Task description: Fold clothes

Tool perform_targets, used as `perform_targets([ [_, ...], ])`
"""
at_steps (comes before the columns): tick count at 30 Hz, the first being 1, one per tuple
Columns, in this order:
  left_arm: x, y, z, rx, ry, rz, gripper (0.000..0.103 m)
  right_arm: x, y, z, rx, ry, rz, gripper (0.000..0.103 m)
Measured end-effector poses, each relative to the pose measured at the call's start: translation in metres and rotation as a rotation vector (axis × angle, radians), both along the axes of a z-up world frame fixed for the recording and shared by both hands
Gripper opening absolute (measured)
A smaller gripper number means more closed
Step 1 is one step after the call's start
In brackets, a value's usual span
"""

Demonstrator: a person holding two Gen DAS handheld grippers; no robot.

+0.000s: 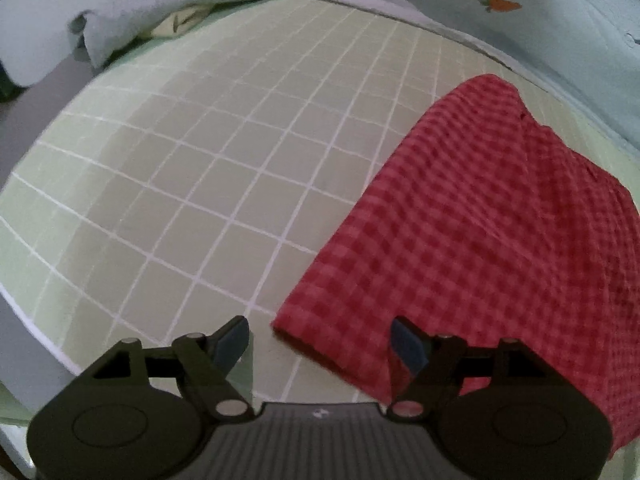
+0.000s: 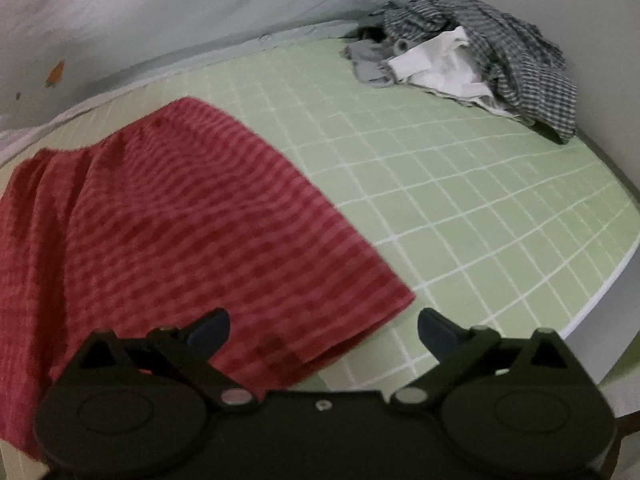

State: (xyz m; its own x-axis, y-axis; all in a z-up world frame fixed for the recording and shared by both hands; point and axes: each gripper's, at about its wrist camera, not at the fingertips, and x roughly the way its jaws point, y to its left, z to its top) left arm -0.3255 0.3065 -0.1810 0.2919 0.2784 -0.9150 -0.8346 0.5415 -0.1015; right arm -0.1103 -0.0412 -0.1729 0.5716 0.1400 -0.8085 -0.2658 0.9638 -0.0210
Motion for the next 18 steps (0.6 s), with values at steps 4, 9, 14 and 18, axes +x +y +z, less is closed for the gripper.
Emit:
perform_targets([
  [4, 0.011, 0.0, -0.004, 0.052, 0.05, -0.011, 0.046, 0.0, 0.007, 0.001, -0.014, 0.01, 0.022, 0.102],
  [9, 0.015, 0.005, 0.008, 0.043, -0.015, -0.013, 0.002, 0.005, 0.01, 0.006, -0.01, 0.017, 0.03, 0.102],
  [14, 0.022, 0.003, 0.038, 0.089, -0.088, -0.013, 0.002, 0.023, 0.003, 0.007, 0.054, 0.047, 0.013, 0.102],
  [18, 0.039, -0.013, 0.079, 0.182, -0.167, -0.036, 0.002, 0.045, -0.012, 0.006, 0.09, 0.065, 0.01, 0.102],
])
